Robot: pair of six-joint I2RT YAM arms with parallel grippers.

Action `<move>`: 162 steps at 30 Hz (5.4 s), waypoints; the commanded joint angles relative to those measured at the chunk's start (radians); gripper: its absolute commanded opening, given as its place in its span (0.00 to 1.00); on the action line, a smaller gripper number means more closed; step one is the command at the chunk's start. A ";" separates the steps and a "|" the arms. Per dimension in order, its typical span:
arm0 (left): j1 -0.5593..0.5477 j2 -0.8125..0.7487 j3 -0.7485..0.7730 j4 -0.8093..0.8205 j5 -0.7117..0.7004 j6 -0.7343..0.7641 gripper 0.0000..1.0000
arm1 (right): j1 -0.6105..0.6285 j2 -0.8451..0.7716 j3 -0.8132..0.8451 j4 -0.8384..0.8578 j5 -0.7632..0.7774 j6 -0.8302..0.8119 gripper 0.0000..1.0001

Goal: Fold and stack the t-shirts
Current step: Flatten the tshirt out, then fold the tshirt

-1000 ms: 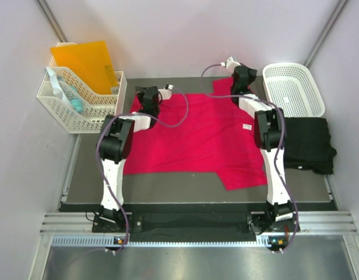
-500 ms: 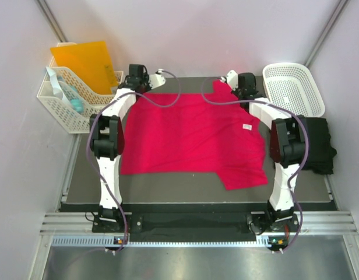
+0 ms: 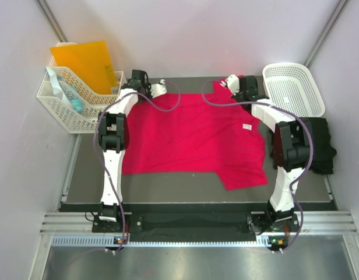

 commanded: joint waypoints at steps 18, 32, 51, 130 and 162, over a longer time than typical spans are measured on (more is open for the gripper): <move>0.012 0.131 -0.031 0.296 -0.299 0.108 0.00 | 0.042 -0.028 0.047 -0.019 -0.018 0.008 0.00; -0.021 -0.137 -0.332 0.675 -0.346 -0.048 0.09 | 0.059 -0.056 -0.042 0.004 -0.001 -0.007 0.06; -0.071 -0.560 -0.772 0.652 -0.176 -0.047 0.00 | 0.018 0.398 0.323 0.196 0.260 -0.117 0.00; -0.080 -1.642 -1.708 0.060 0.100 0.392 0.52 | 0.197 -1.006 -0.821 -0.667 -0.270 -0.484 0.69; -0.075 -1.711 -1.884 0.160 0.111 0.351 0.49 | 0.250 -1.048 -1.096 -0.371 -0.197 -0.573 0.62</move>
